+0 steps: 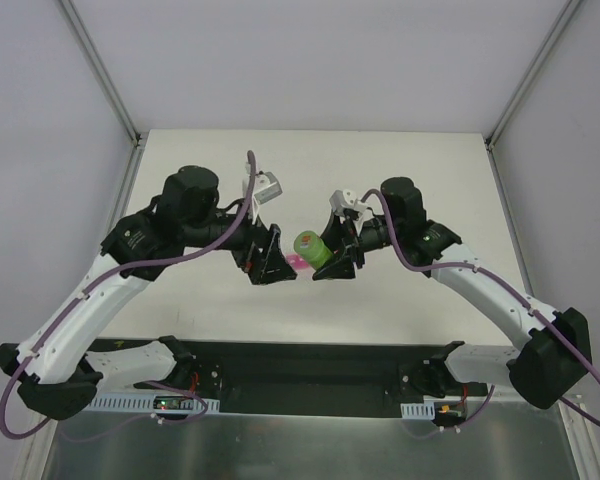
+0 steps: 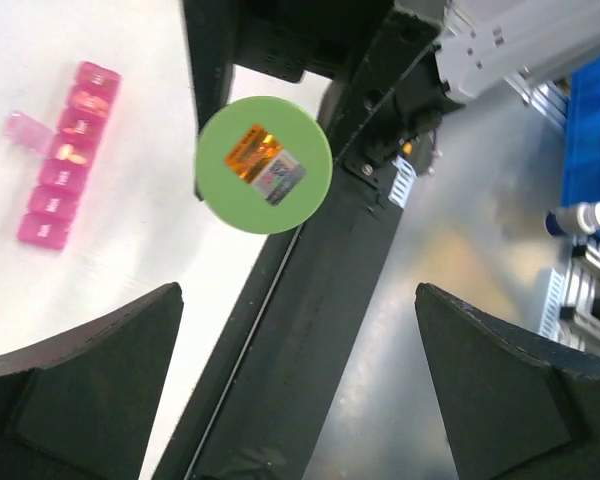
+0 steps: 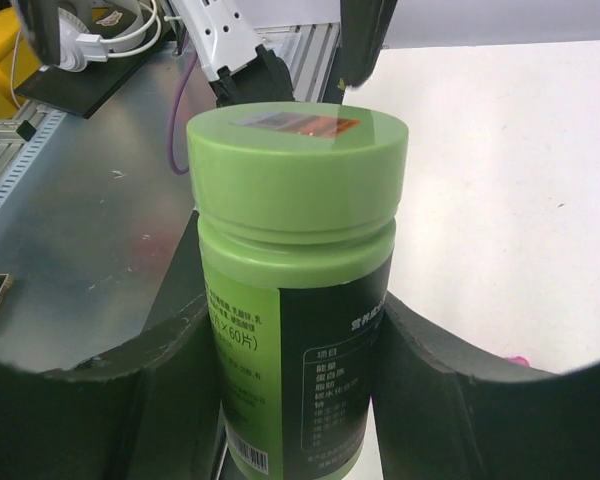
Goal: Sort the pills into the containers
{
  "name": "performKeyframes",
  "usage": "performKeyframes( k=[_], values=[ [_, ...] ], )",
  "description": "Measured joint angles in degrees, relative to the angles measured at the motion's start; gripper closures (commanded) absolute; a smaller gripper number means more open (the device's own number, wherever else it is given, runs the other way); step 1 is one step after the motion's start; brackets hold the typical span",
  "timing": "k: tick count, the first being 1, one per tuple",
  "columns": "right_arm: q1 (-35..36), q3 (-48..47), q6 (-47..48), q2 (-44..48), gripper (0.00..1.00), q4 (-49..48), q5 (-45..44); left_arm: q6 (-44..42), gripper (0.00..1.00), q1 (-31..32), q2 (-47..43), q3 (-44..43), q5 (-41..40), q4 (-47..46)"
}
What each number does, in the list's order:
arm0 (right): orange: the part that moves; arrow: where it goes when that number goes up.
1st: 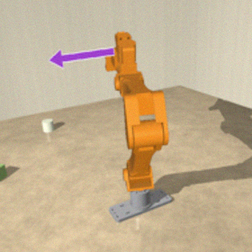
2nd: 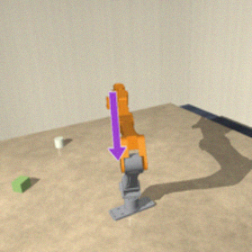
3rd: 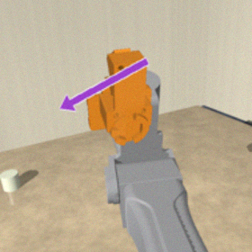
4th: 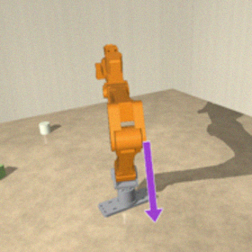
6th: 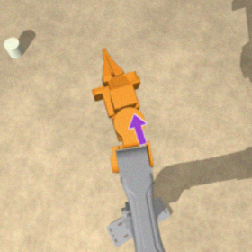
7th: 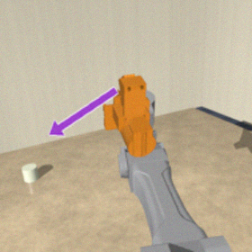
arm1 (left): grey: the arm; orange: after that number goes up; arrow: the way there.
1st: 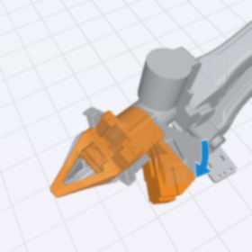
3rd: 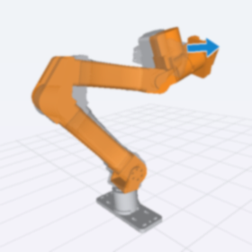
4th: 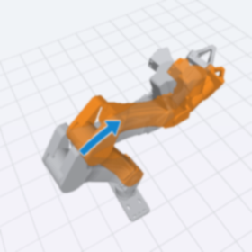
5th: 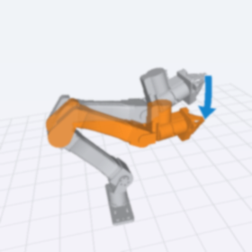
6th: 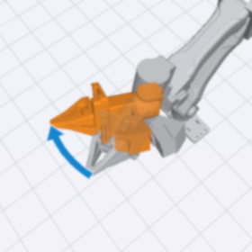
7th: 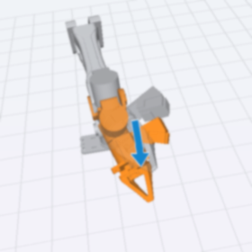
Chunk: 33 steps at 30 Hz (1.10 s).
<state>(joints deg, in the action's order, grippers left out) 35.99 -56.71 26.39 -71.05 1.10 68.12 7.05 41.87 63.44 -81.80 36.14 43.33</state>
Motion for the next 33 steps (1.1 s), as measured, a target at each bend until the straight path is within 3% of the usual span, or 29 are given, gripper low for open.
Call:
performKeyframes(
  k=[5, 12, 18, 23, 33],
  values=[
    [0.1, -0.4, 2.6, 0.0, 0.90, 2.6, -0.9, 7.8, 0.01, -0.3, -3.2, 2.1, -5.6, -3.1],
    [0.6, -1.6, 6.0, 0.0, 0.91, 6.5, -5.0, 17.6, 0.02, 0.4, 0.0, 2.6, -11.4, -6.7],
    [1.3, -2.2, 7.8, 0.0, 0.91, 8.4, -8.6, 20.9, 0.10, 2.1, 2.0, 1.4, -17.0, -7.8],
    [1.4, -2.2, 8.9, 0.0, 0.91, 9.6, -10.7, 22.8, 0.22, 2.4, 4.2, 0.1, -20.4, -8.0],
    [2.0, -2.8, 10.2, -0.2, 0.91, 10.5, -13.8, 26.0, 0.27, 3.2, 7.6, -3.1, -23.8, -4.6]
  ],
)
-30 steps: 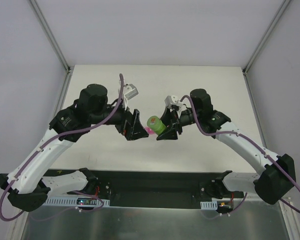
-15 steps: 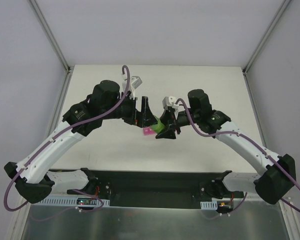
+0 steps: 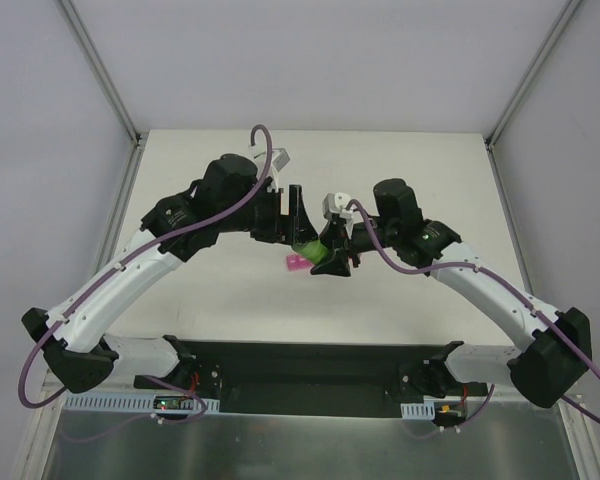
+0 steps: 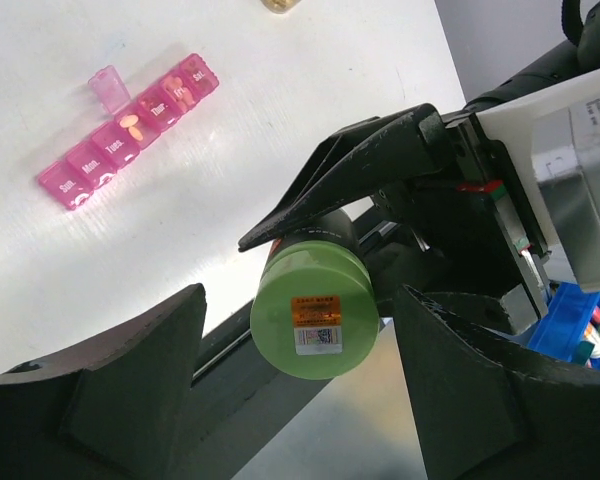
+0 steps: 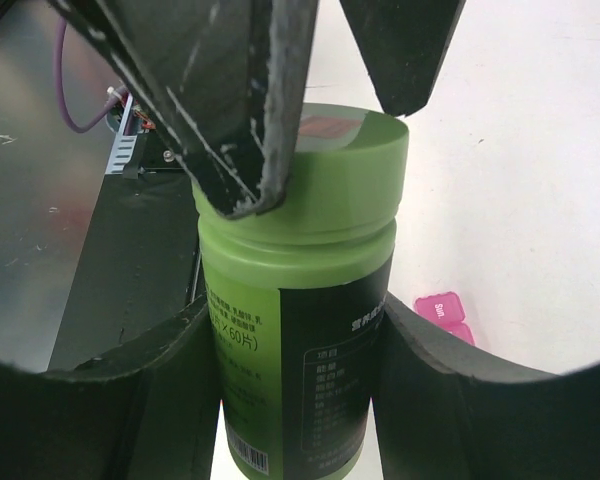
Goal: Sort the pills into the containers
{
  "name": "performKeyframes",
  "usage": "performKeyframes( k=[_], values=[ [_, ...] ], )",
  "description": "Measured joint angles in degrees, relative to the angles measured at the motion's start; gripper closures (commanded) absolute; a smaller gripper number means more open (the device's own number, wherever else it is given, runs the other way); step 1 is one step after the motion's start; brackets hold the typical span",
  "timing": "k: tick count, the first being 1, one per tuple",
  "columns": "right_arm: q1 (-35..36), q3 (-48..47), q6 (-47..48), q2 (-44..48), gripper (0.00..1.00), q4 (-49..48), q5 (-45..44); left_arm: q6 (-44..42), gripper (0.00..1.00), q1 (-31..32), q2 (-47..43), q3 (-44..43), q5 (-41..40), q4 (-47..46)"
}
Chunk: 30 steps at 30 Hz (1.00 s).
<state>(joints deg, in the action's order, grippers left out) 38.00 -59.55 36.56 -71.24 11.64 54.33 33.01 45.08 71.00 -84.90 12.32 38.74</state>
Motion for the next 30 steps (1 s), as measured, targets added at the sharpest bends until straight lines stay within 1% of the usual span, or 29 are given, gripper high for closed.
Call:
performKeyframes(
  k=[15, 20, 22, 24, 25, 30],
  values=[
    [0.3, -0.4, 0.6, -0.7, 0.91, 1.2, -1.4, 0.7, 0.40, 0.7, 3.5, -3.6, -0.1, 4.0],
    [0.3, -0.4, 0.6, -0.7, 0.91, 1.3, -1.5, 0.6, 0.52, 0.8, 4.7, -4.0, 0.9, 4.9],
    [0.3, -0.4, 0.7, -0.7, 0.91, 1.6, -1.6, 0.5, 0.60, 0.8, 4.9, -4.1, 1.3, 5.1],
    [0.4, -0.4, 0.7, -0.7, 0.91, 1.9, -1.6, 0.1, 0.73, 1.0, 5.0, -4.4, 1.6, 5.4],
    [0.4, -0.4, 0.7, -0.7, 0.91, 2.0, -1.5, 0.0, 0.75, 1.1, 5.1, -4.5, 1.6, 5.6],
    [0.4, -0.4, 1.2, -0.7, 0.91, 2.4, -0.7, -2.4, 0.76, 1.0, 5.5, -5.1, 3.4, 6.3]
  ],
)
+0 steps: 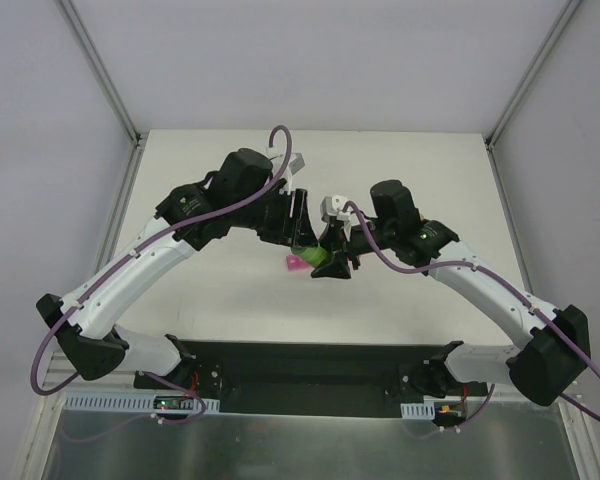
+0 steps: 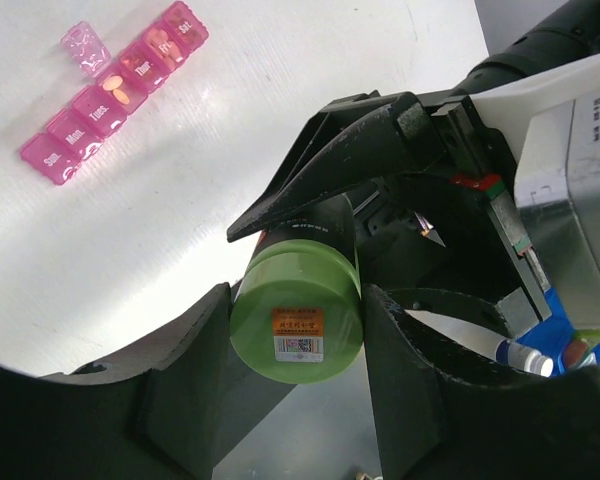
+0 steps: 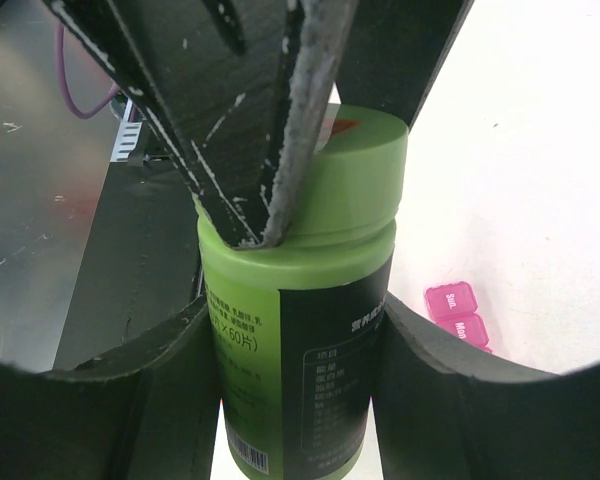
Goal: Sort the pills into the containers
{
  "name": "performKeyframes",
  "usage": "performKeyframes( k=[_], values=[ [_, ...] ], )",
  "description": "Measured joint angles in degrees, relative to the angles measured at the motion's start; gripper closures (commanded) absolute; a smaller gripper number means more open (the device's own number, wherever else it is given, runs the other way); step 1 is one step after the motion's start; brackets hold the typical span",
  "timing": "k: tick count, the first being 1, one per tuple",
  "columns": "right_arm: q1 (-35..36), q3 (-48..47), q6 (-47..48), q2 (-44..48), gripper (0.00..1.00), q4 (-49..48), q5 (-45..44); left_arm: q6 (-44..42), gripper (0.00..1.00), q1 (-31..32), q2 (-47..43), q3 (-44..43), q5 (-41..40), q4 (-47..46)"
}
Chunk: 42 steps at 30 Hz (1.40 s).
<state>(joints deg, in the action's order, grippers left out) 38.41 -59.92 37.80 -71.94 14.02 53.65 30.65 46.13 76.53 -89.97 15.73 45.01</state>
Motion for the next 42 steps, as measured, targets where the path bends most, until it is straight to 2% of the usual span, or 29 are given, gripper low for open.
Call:
performKeyframes(
  k=[9, 15, 25, 33, 34, 36, 38, 39, 42],
  values=[
    [0.0, 0.0, -0.1, 0.6, 0.91, 1.5, 3.4, -3.4, 0.78, -0.1, 0.3, -0.6, 5.0, 0.5],
    [-0.6, 0.2, -4.3, 0.5, 0.91, 1.2, 7.8, -7.1, 0.78, -0.1, -0.1, -0.6, 8.2, 0.1],
    [-0.8, 0.9, -16.1, -2.4, 0.91, -8.3, 16.4, -14.3, 0.76, -0.2, -2.7, 0.0, 9.9, -1.2],
    [-0.7, 1.8, -19.7, -2.8, 0.91, -10.8, 21.3, -20.0, 0.73, -0.8, -2.9, 0.5, 16.7, -1.6],
    [-0.7, 1.8, -19.9, -2.8, 0.91, -10.8, 21.7, -20.5, 0.71, -0.9, -2.9, 0.5, 17.4, -1.6],
    [-0.6, 1.8, -20.3, -2.8, 0.91, -10.8, 22.3, -21.3, 0.58, -1.1, -2.8, 0.5, 18.9, -1.6],
    [-0.4, 2.0, -20.5, -2.7, 0.91, -10.8, 22.5, -21.7, 0.43, -1.4, -2.7, 0.5, 19.8, -1.5],
    [-0.3, 2.1, -20.6, -2.7, 0.91, -10.8, 22.6, -21.9, 0.30, -1.5, -2.6, 0.5, 20.1, -1.2],
    [-0.2, 2.2, -20.4, -2.6, 0.91, -13.7, 22.1, -21.3, 0.21, -2.1, -2.3, 0.5, 22.0, 0.0]
  ],
)
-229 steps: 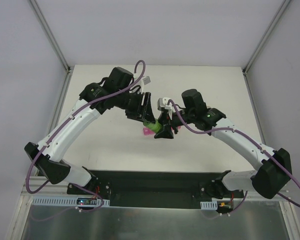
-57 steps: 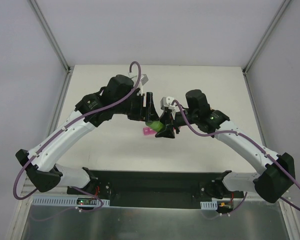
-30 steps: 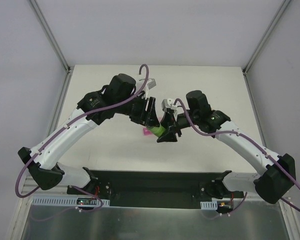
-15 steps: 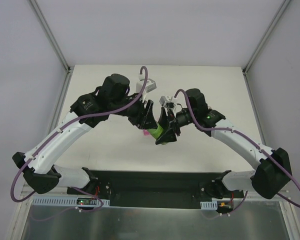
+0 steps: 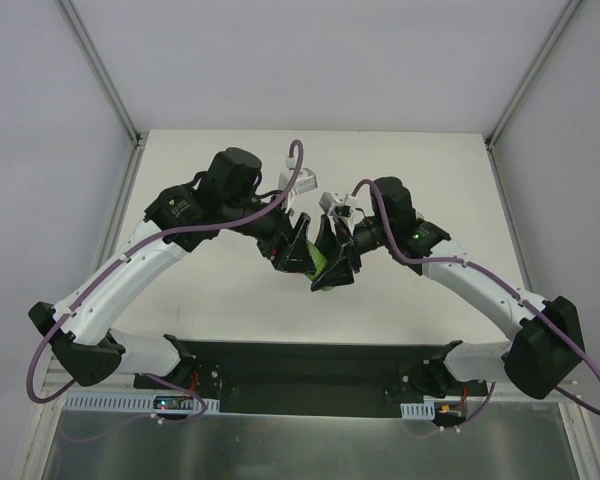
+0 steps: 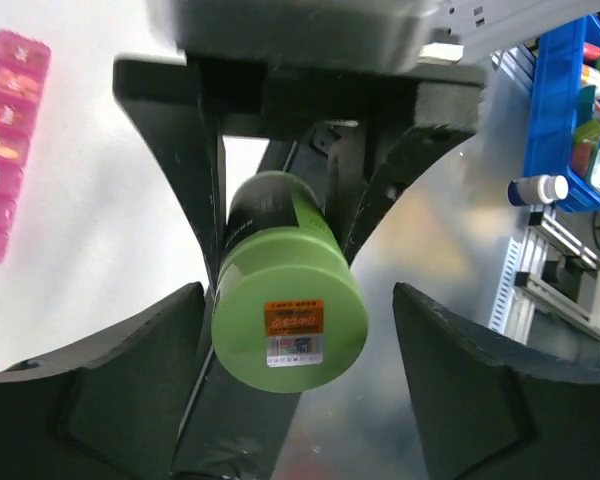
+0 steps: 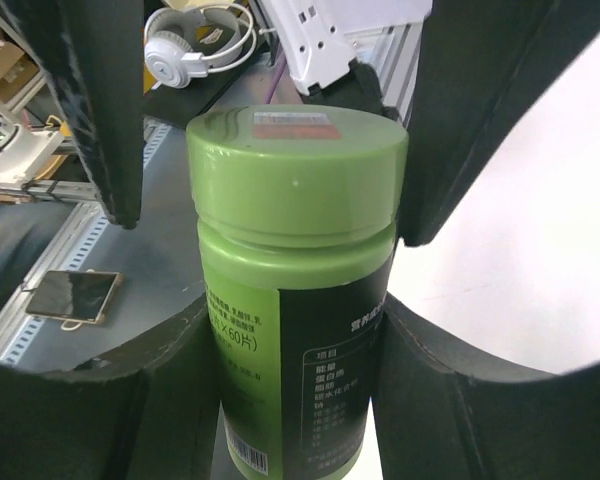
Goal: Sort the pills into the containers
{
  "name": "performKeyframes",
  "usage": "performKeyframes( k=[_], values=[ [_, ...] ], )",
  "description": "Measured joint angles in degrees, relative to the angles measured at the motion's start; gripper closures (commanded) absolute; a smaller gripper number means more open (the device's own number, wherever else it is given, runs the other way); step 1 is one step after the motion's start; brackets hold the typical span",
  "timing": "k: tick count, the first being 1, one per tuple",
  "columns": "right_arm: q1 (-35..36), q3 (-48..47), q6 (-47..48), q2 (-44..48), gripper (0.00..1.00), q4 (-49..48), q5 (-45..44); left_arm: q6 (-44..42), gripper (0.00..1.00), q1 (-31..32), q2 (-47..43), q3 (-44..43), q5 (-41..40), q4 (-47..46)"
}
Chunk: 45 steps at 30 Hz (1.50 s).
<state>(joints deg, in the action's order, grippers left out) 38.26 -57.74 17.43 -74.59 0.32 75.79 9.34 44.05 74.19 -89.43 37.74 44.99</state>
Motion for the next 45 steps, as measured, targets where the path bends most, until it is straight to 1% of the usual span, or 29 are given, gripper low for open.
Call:
performKeyframes(
  k=[6, 7, 8, 10, 12, 13, 16, 21, 24, 26, 30, 34, 39, 41, 42, 43, 45],
  values=[
    [0.0, 0.0, 0.6, 0.7, 0.91, -3.2, -0.4, 1.4, 0.17, -2.2, 0.5, -0.1, 1.1, 1.8],
    [0.0, 0.0, 0.8, 0.7, 0.91, -3.2, -0.5, 1.6, 0.14, -2.3, 0.5, -0.1, 1.2, 1.8],
    [0.0, 0.0, 1.0, 0.7, 0.91, -3.1, -0.6, 1.7, 0.13, -2.4, 0.5, -0.2, 1.1, 1.8],
    [0.0, 0.0, 2.1, 0.7, 0.91, -2.8, -1.2, 2.0, 0.07, -2.4, 0.5, -0.4, 1.0, 1.8],
    [0.0, -0.3, 4.0, 0.7, 0.91, -1.2, -2.2, 2.5, 0.05, -2.5, 0.1, -0.5, 0.5, 1.6],
    [0.0, -0.7, 5.6, 0.7, 0.91, 0.6, -3.0, 3.1, 0.01, -2.6, -0.4, -0.5, 0.0, 1.3],
    [0.0, -1.9, 10.6, 0.7, 0.91, 5.5, -6.2, 5.7, 0.01, -2.9, -3.4, 0.1, -1.7, -0.9],
    [0.1, -2.6, 16.5, 1.0, 0.91, 10.7, -12.3, 11.3, 0.01, -3.2, -11.6, 4.7, -6.2, -4.1],
    [0.6, -2.8, 19.5, 1.7, 0.91, 12.9, -16.8, 15.9, 0.03, -3.2, -14.7, 8.3, -11.5, -4.5],
    [1.1, -2.8, 21.1, 2.3, 0.91, 13.7, -19.8, 18.6, 0.04, -2.8, -14.9, 9.4, -14.5, -4.5],
    [1.9, -2.8, 23.3, 3.0, 0.91, 14.2, -23.8, 23.0, 0.04, -1.6, -11.9, 9.7, -19.9, -4.9],
    [2.4, -2.8, 24.6, 3.1, 0.91, 15.0, -26.0, 25.6, 0.05, -0.6, -9.2, 9.7, -22.9, -6.2],
    [2.8, -2.8, 25.2, 3.1, 0.91, 15.5, -26.8, 27.5, 0.17, 0.5, -7.2, 9.7, -24.3, -7.3],
    [2.8, -2.8, 25.3, 3.1, 0.91, 15.5, -27.0, 27.6, 0.19, 0.6, -6.6, 9.7, -24.6, -7.5],
    [2.8, -2.8, 25.3, 3.1, 0.91, 15.5, -27.0, 27.7, 0.23, 0.6, -6.4, 9.7, -24.6, -7.5],
    [2.8, -2.8, 25.3, 3.1, 0.91, 15.6, -27.0, 27.7, 0.25, 0.6, -6.3, 9.7, -24.6, -7.6],
    [2.8, -2.8, 25.3, 3.1, 0.91, 15.5, -27.0, 27.8, 0.30, 0.6, -6.2, 9.7, -24.6, -7.7]
  ],
)
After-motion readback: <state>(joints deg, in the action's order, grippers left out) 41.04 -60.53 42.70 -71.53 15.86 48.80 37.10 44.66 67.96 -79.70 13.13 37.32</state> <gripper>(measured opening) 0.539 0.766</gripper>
